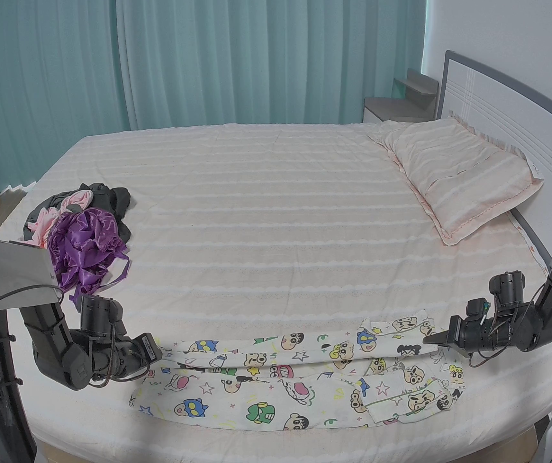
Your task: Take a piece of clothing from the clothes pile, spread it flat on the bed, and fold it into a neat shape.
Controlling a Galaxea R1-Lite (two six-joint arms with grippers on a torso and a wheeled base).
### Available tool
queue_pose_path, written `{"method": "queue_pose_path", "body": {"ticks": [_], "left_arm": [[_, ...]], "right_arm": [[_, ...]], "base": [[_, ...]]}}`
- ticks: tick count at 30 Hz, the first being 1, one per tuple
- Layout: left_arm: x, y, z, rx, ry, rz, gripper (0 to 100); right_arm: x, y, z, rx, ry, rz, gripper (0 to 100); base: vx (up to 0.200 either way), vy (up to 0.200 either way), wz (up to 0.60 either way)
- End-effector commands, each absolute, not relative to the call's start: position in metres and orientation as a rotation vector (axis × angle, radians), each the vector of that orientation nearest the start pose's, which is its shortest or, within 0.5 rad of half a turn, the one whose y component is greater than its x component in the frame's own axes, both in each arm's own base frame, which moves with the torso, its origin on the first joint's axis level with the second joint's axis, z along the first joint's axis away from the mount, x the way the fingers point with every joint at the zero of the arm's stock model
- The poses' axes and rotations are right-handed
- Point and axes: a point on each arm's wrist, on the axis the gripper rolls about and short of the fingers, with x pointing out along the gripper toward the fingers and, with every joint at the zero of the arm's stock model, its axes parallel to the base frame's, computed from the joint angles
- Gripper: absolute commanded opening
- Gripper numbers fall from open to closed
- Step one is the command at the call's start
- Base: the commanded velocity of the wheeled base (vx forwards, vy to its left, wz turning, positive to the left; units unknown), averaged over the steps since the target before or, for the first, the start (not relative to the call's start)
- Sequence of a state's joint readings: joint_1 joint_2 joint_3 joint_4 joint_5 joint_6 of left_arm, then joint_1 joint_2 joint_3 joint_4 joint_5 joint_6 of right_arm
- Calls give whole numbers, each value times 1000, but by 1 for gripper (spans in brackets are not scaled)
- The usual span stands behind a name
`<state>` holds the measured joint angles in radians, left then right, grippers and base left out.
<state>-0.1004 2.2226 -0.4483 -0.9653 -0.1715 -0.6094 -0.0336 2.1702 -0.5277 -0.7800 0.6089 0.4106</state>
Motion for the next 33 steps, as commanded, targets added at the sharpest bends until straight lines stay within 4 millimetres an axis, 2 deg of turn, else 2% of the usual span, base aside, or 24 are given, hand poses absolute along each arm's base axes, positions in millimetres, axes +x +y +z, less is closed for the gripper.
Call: {"method": "queue_pose_path", "body": {"ticks": [1,9,10,18,19,28,30,33], "left_arm": [[284,-38,-23,-589,881,-14,0],[281,-46,-29,-554,887,-4,0],[281,-46,-30,-547,890,-1,100],[270,-42,-26,-541,900,10,100],[269,-39,-22,-550,886,13,100],[259,-9,2,-752,772,80,100],[258,-7,4,-770,764,79,100],[248,6,22,-925,715,60,100]], "right_arm": [[292,-2,-4,656,930,348,0],[279,-2,-15,588,972,363,0],[278,-2,-16,577,975,368,0],[272,-1,-19,571,996,367,0],[272,-2,-19,570,994,363,100],[272,-3,-20,562,995,329,100],[272,-3,-20,562,995,329,100],[275,-1,-17,567,980,333,100]], "base": [[0,0,0],[0,0,0],[0,0,0],[0,0,0],[0,0,0],[0,0,0],[0,0,0],[0,0,0]]}}
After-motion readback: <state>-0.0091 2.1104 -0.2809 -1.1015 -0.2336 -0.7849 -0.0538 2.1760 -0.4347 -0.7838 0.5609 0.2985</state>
